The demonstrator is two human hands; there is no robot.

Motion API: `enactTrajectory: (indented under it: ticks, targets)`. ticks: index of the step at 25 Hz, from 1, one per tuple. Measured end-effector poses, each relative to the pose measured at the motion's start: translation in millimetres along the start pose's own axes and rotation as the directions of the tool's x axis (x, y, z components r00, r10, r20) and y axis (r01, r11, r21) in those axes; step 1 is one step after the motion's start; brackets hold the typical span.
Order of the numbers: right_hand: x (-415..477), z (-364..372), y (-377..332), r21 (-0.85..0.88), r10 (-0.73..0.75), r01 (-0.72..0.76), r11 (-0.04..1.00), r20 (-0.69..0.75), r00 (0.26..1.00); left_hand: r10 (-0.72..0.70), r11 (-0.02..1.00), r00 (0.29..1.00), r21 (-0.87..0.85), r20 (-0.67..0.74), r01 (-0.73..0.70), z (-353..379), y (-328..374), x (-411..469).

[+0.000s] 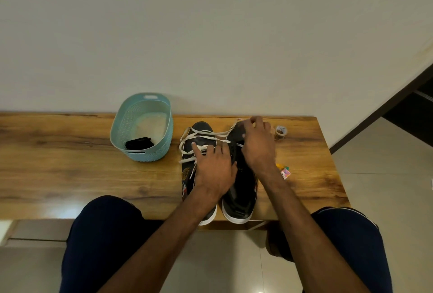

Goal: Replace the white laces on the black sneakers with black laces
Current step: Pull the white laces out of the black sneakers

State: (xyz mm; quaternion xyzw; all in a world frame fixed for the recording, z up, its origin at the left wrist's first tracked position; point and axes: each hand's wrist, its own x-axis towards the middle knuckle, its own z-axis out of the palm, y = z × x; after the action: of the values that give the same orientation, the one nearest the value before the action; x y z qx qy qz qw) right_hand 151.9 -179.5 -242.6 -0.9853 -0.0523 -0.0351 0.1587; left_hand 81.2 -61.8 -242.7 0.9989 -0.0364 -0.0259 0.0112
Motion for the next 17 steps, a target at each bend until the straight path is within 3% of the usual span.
enactTrajectory:
  ticks: [3, 6, 8, 9, 11, 13, 14, 15, 16, 17]
  targets:
    - [-2.9, 11.6, -6.4, -0.028, 0.006, 0.000, 1.000, 0.209, 0.978, 0.013, 1.000, 1.000, 0.027, 0.010, -0.013, 6.6, 0.2, 2.2]
    - [-6.7, 14.0, -8.3, 0.004, 0.011, -0.012, 1.000, 0.163, 0.986, 0.011, 0.999, 1.000, 0.041, -0.005, -0.010, 13.9, 1.1, 1.2]
    - [-2.7, 0.0, -7.3, 0.237, 0.042, -0.047, 0.970, 0.025, 0.999, -0.005, 0.999, 1.000, 0.034, -0.010, 0.006, 16.9, 1.6, 1.0]
    - [2.2, -12.4, -5.7, 0.433, 0.101, -0.060, 0.900, -0.074, 0.992, -0.016, 0.999, 1.000, 0.029, -0.018, 0.017, 17.7, 1.4, 0.9]
    - [11.0, -41.6, 0.6, 0.802, 0.254, -0.001, 0.598, -0.188, 0.949, -0.036, 0.999, 0.999, 0.013, -0.019, 0.037, 18.3, 0.9, 0.8]
    - [12.7, -64.6, 8.7, 0.970, 0.316, 0.053, 0.238, -0.129, 0.940, -0.046, 0.999, 0.999, 0.001, -0.017, 0.046, 19.1, 1.7, 0.7]
    - [12.5, -68.4, 11.8, 0.989, 0.302, 0.015, 0.144, -0.059, 0.952, -0.049, 0.999, 0.999, -0.002, -0.019, 0.049, 19.2, 2.2, 0.5]
    - [12.5, -67.3, 13.7, 0.979, 0.279, -0.049, 0.200, -0.009, 0.960, -0.051, 0.999, 0.999, -0.003, -0.019, 0.051, 19.0, 2.4, 0.4]
    - [10.8, -60.9, 12.4, 0.902, 0.236, -0.114, 0.417, 0.014, 0.972, -0.055, 0.998, 0.998, 0.000, -0.018, 0.055, 18.5, 2.5, 0.2]
    - [7.6, -49.4, 9.3, 0.717, 0.149, -0.133, 0.684, 0.041, 0.988, -0.058, 0.998, 0.998, 0.007, -0.021, 0.058, 18.2, 2.9, 0.0]
